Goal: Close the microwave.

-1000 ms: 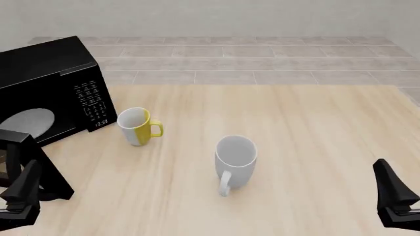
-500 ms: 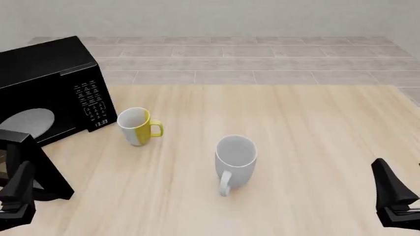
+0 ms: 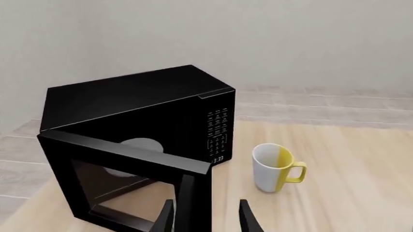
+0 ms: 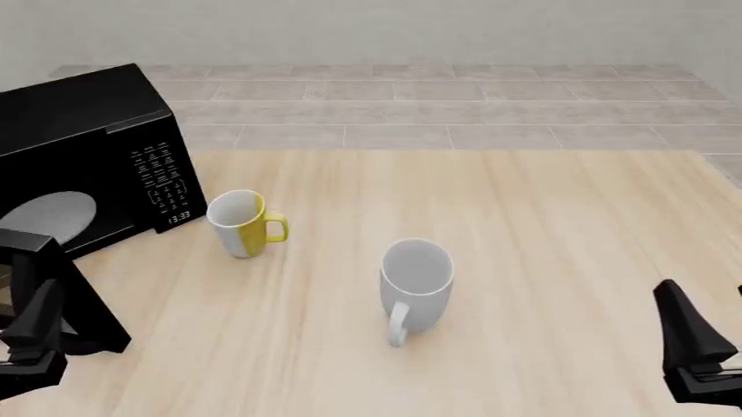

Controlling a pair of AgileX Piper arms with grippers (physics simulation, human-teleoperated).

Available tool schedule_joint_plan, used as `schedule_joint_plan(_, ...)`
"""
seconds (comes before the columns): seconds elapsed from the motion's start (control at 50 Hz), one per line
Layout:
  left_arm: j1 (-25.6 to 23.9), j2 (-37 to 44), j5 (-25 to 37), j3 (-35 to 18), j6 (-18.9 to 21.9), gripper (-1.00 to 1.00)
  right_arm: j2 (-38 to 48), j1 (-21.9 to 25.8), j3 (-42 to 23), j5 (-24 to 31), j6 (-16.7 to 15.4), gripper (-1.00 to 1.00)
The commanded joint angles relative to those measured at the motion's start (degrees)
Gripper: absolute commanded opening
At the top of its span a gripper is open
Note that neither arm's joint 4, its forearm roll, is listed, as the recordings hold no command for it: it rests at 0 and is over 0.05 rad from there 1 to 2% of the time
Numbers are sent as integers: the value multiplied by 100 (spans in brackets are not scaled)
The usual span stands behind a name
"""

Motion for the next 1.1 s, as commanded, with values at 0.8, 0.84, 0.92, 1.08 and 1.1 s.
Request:
schedule_joint_plan(0.8, 79, 3549, -2857, 1, -279, 100, -201, 119, -89, 190, -198, 100)
schedule_joint_plan(0.84, 50, 3676, -2943, 1, -291, 100, -202, 126, -73, 172, -196, 100)
schedule_joint_plan(0.92, -28, 3955, -3143, 1, -412, 100, -197, 119, -66, 170, -196, 100)
schedule_joint_plan(1.08, 38, 4082, -3279, 1, -426, 100, -198, 139, -72, 174, -188, 100)
schedule_joint_plan(1.1, 45, 4037, -3216, 1, -510, 100, -197, 140, -67, 169, -191, 100)
